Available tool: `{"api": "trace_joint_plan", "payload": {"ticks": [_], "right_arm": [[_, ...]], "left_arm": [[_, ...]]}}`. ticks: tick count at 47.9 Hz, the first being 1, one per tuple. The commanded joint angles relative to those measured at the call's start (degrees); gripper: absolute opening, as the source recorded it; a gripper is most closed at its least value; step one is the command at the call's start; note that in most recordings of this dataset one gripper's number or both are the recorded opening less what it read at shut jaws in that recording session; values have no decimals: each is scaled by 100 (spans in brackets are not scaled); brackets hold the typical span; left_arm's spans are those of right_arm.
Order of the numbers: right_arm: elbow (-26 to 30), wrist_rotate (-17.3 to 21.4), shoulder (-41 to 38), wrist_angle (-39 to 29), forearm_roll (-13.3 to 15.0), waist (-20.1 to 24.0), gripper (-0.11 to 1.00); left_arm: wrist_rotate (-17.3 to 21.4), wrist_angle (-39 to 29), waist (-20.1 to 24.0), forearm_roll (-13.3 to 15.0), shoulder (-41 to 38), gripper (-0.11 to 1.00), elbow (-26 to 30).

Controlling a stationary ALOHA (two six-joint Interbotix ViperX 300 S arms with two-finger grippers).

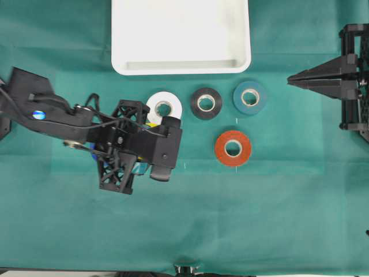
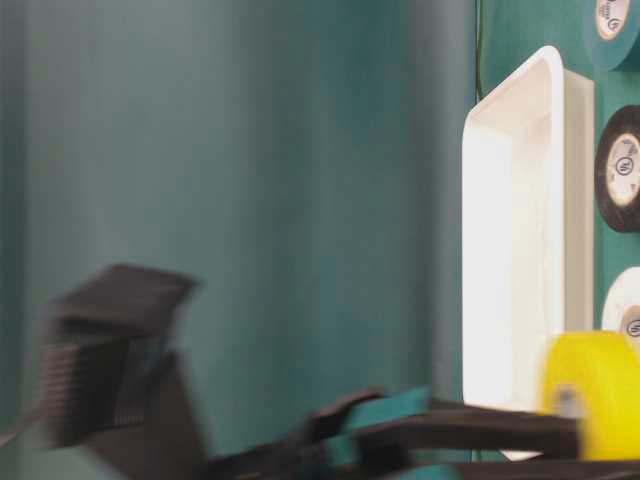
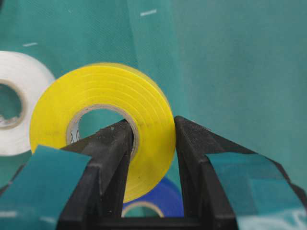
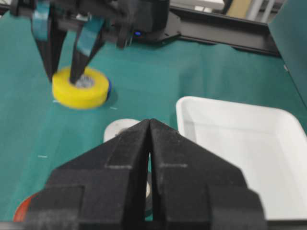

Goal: Pick up the tape from a random location and place it into the white case.
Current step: 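Lift the yellow tape roll up off the table with the left gripper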

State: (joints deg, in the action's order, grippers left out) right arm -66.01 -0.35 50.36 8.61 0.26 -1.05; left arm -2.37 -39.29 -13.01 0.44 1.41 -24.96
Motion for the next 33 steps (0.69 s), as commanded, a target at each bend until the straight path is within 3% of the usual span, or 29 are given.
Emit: {"api": "trace_joint_plan", "payload": {"ticks": [1, 33], "right_arm": [[149, -9, -26, 26, 18, -9, 0], [176, -9, -9, 18, 26, -9, 0]], "left_arm": [[18, -202, -9, 9, 387, 23, 264], [26, -1749, -62, -9, 1143, 23, 1573]]}}
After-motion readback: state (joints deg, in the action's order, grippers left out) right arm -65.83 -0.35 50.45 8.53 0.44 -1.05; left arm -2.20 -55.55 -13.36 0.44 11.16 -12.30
